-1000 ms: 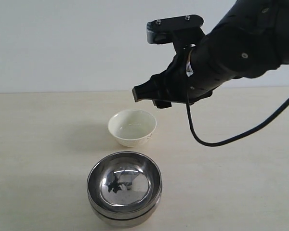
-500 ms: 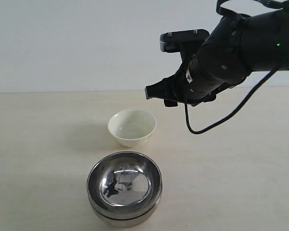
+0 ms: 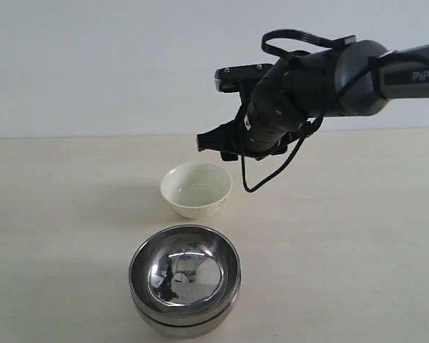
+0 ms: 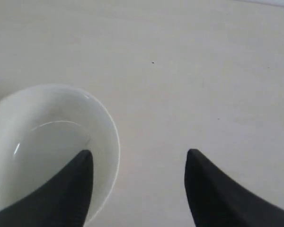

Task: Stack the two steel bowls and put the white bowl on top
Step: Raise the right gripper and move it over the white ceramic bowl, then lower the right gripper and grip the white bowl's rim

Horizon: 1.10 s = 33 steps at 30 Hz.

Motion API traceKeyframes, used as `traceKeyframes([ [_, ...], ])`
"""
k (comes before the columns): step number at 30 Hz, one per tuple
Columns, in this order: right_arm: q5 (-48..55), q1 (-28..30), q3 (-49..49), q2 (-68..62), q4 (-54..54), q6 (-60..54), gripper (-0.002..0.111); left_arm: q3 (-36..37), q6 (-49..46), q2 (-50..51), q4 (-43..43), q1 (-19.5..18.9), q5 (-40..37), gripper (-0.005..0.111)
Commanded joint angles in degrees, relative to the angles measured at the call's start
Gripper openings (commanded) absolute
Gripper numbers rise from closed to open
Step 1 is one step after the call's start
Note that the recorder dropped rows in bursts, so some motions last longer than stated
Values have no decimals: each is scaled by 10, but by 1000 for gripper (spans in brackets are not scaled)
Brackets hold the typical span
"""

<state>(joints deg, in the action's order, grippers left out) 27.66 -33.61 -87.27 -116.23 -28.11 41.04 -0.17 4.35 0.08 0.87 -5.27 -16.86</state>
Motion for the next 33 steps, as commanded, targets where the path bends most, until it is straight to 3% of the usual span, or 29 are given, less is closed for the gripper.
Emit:
traceKeyframes([
  [1,0,5,-33,-29,3,-6,51,2,4,-1,-1,-2,1,4],
  [28,-101,17,-68,-155,39,-5,51,2,4,-1,-1,-2,1,4],
  [31,-109,17,-68,-159,42,-5,45,2,4,-1,-1,-2,1,4],
  [33,-111,17,-68,-158,42,-5,30,2,4,-1,-1,-2,1,4],
])
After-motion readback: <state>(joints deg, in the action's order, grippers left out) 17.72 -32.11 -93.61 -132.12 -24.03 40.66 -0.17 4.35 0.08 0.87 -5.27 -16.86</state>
